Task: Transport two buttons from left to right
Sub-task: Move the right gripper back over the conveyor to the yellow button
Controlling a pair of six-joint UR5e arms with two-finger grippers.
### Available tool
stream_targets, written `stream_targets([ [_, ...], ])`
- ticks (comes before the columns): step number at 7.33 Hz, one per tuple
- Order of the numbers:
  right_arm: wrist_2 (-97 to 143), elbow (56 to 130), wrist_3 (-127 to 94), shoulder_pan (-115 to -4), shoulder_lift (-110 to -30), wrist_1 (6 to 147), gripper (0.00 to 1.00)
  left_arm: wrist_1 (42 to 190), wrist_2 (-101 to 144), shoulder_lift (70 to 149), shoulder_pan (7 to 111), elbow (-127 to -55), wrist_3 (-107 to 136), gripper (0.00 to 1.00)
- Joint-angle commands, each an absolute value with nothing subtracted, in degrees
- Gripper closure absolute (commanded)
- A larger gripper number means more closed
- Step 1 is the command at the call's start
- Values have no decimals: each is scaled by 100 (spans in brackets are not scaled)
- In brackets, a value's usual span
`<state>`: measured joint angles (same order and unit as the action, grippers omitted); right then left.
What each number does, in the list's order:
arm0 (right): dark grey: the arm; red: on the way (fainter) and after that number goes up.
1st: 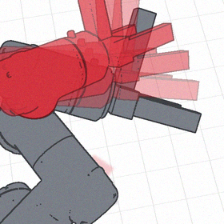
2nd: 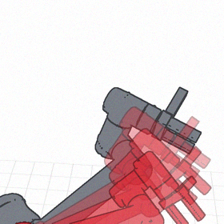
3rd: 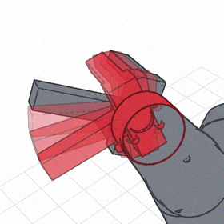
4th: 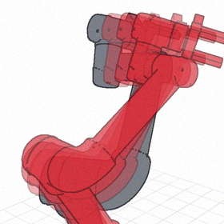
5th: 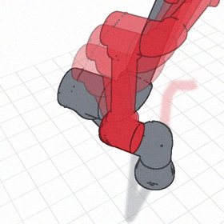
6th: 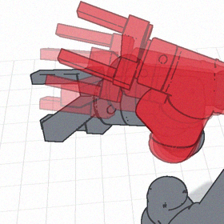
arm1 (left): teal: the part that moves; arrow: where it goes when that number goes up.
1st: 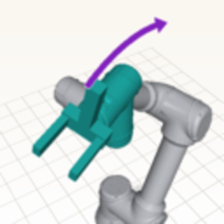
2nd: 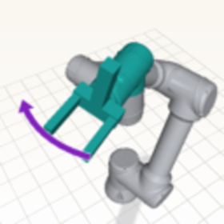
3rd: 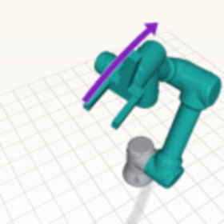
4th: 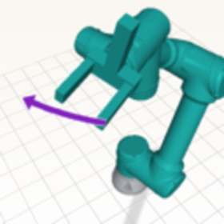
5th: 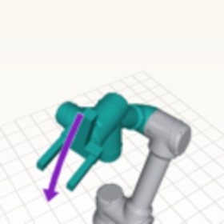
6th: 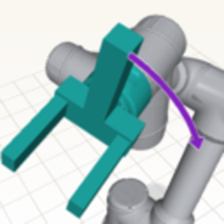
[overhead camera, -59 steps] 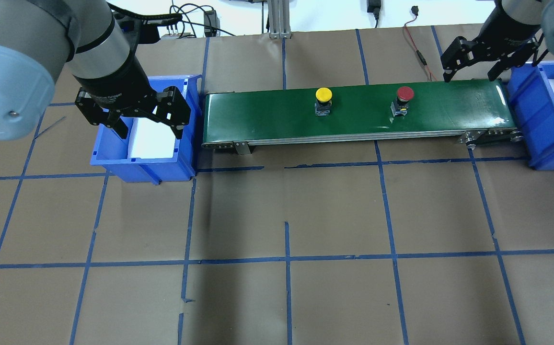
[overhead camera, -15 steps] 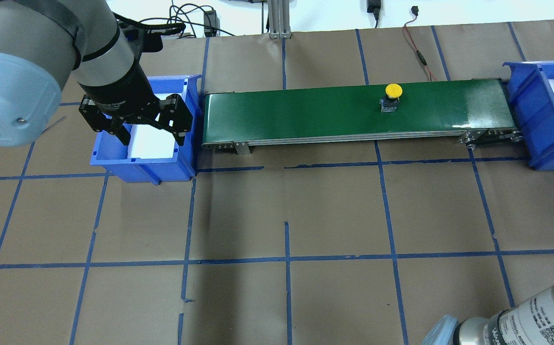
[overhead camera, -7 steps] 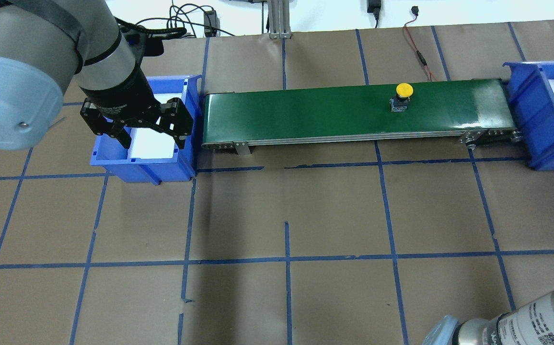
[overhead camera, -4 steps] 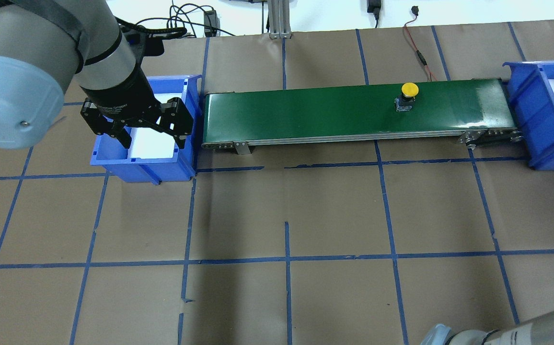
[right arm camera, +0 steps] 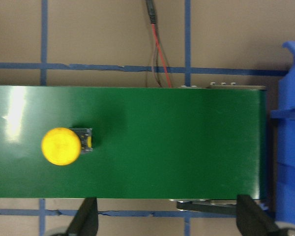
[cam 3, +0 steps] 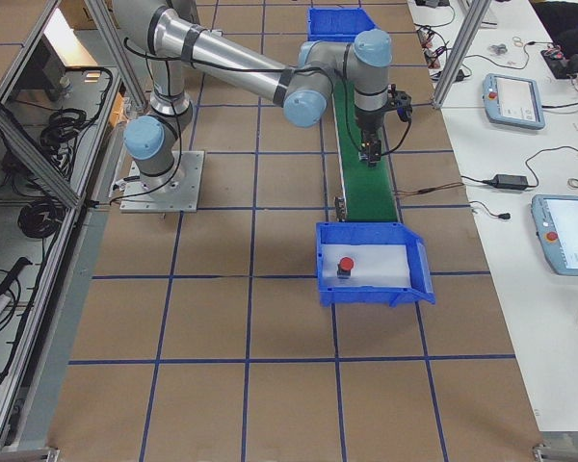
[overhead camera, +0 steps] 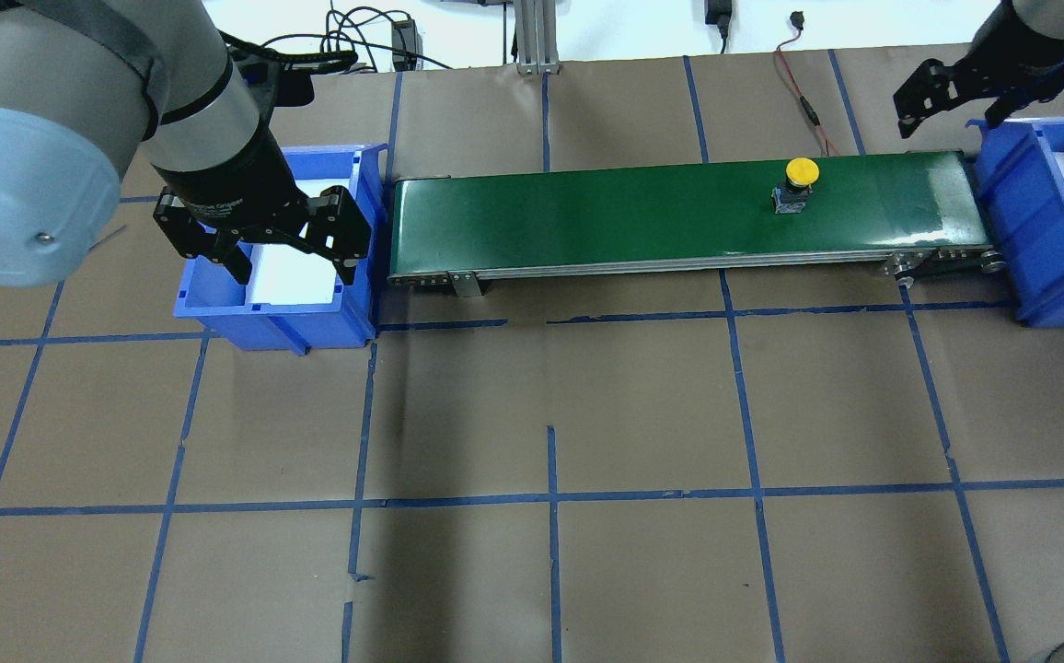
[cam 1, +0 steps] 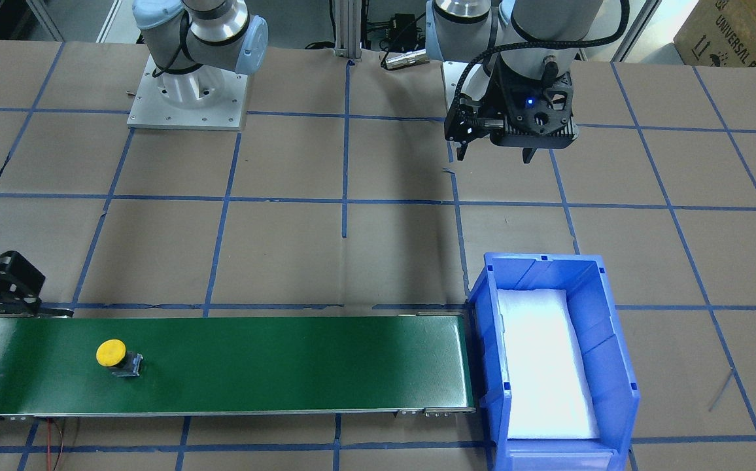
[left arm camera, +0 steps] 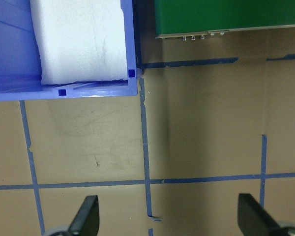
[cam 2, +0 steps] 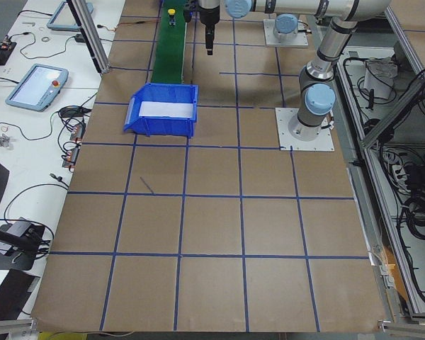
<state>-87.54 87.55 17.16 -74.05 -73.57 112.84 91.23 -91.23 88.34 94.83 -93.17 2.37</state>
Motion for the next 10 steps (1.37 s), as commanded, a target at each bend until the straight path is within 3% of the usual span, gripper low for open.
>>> stream_targets([
  [1,-8640,8771,1677,-7594,-6980,11294,0,9123,-9114,8833,9483,-9316,237,0],
  [10,-8640,8772,2145,-7594,-6540,11750,0,9123,-9114,8833,9483,-9316,229,0],
])
